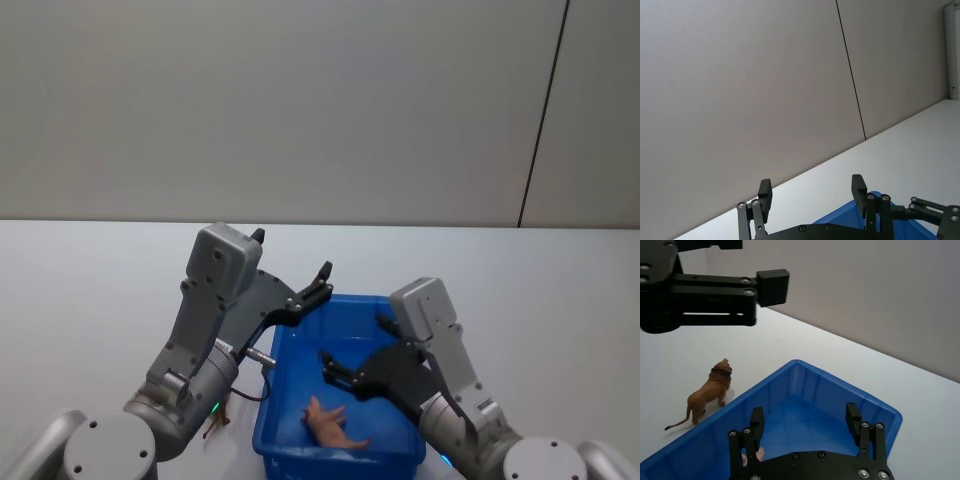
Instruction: Pick up the two dolls from the table and place them into the box.
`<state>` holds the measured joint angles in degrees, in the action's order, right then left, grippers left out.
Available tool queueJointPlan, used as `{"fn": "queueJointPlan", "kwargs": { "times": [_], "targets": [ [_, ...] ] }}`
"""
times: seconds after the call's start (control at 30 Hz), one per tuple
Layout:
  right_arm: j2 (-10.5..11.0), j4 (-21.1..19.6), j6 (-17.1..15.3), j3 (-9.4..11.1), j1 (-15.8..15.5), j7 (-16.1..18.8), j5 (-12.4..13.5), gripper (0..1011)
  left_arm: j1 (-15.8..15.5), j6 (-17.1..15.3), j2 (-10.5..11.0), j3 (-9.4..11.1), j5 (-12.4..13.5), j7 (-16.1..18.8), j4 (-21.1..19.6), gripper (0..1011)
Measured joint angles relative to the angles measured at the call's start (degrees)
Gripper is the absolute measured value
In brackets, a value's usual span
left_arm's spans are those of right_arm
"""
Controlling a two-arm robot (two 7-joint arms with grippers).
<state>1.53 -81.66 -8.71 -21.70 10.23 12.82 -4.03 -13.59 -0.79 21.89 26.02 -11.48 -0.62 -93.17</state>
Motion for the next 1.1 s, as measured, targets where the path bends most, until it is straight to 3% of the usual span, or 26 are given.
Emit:
{"fn": "queueJointPlan", "kwargs": {
  "times": [0.33, 0.67, 1.1],
  "targets": [
    [1.73, -4.19, -1.05, 1.04, -2.7, -6.0, 0.19, 1001, 0.0, 0.0, 0.0, 0.0, 0.0, 0.0, 0.0, 1001],
    [5.26, -8.59, -2.08, 3.54, -6.1, -10.72, 1.28, 1001, 0.0, 0.0, 0.0, 0.0, 0.0, 0.0, 0.0, 1001],
    [7.59, -8.08, -3.26, 5.65, -7.25, -10.87, 2.79, 1001, 0.0, 0.0, 0.0, 0.0, 0.0, 0.0, 0.0, 1001]
  ]
}}
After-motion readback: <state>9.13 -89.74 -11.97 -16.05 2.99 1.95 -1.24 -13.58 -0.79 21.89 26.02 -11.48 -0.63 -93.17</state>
